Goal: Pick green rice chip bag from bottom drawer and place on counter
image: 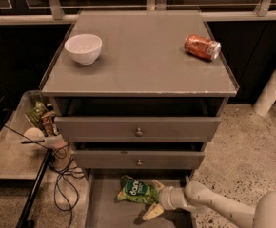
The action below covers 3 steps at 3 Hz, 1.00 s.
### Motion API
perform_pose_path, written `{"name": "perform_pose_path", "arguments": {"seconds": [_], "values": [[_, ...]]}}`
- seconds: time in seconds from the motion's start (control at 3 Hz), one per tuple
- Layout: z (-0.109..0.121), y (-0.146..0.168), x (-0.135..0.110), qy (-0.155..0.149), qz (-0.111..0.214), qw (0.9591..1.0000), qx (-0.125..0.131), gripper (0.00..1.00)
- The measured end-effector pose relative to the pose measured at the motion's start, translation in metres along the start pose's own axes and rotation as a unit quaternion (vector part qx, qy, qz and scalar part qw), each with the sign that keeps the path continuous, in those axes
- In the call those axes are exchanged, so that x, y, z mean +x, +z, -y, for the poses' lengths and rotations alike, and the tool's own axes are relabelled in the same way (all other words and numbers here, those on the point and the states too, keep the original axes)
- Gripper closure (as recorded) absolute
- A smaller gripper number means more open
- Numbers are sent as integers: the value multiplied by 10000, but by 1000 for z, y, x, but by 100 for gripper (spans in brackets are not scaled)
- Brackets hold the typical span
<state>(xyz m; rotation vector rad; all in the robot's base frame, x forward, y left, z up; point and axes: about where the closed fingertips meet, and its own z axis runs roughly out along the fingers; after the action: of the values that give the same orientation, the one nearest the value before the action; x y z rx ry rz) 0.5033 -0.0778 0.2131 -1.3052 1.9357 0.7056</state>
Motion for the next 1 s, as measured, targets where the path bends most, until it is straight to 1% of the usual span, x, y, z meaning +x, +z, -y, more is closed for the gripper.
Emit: {"name": "perform_pose_path", "arguments": {"seconds": [0.33, 0.67, 1.0], "values": [[9, 16, -3, -1, 149, 9999, 83, 0], [15, 33, 3, 34, 149, 9997, 199, 0], [28, 47, 16, 70, 113, 9990, 423, 0]]}}
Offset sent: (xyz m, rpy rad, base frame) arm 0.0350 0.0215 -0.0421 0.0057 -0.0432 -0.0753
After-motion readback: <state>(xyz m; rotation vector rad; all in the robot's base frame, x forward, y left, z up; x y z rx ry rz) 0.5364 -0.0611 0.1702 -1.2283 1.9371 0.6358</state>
